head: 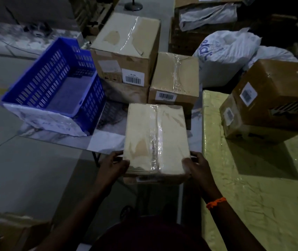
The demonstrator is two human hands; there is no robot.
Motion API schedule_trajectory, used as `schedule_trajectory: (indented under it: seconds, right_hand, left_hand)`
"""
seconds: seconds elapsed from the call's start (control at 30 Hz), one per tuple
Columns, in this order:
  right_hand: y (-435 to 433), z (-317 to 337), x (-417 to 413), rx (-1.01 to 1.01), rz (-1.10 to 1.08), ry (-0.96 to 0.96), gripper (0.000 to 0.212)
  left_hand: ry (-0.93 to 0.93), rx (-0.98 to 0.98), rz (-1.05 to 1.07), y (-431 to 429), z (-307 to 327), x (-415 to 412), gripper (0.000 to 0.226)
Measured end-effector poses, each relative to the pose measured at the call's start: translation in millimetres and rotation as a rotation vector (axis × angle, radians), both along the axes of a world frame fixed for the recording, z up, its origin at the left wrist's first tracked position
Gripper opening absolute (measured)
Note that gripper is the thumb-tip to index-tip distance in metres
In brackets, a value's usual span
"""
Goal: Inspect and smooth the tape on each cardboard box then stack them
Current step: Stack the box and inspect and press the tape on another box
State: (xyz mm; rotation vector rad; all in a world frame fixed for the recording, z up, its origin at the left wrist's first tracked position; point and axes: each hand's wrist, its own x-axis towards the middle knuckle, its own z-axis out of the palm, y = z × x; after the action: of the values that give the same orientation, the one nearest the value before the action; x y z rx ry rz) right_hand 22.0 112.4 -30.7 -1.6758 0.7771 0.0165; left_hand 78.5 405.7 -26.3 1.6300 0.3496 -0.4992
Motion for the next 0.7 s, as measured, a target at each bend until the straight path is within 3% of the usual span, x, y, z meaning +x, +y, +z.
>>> schedule_trajectory:
  seconds: [0.27,0.47,0.6,0.7]
  right_hand:
    - [-8.6,-12.8,6.0,-0.027,0.027,0.016,0.021]
    - [-24.0,5.7,73.7,-0.002,0.114,-0.022,0.014]
    - [-22.8,15.3,113.2,0.115,0.104,0.000,0.027]
    - [-22.4,13.8,118.1,0.138,0.078,-0.002,0.030]
  left_hand:
    - [-0.031,0.153,-0.056,7.4,-10.9,4.9,0.030]
    - [-0.156,0.229,-0.111,-14.0,3.7,75.7,0.058]
    - [-0.154,0.176,-0.139,-43.1,17.0,108.4,0.035]
    - [-0.166,0.179,-0.111,-49.9,20.9,105.8,0.033]
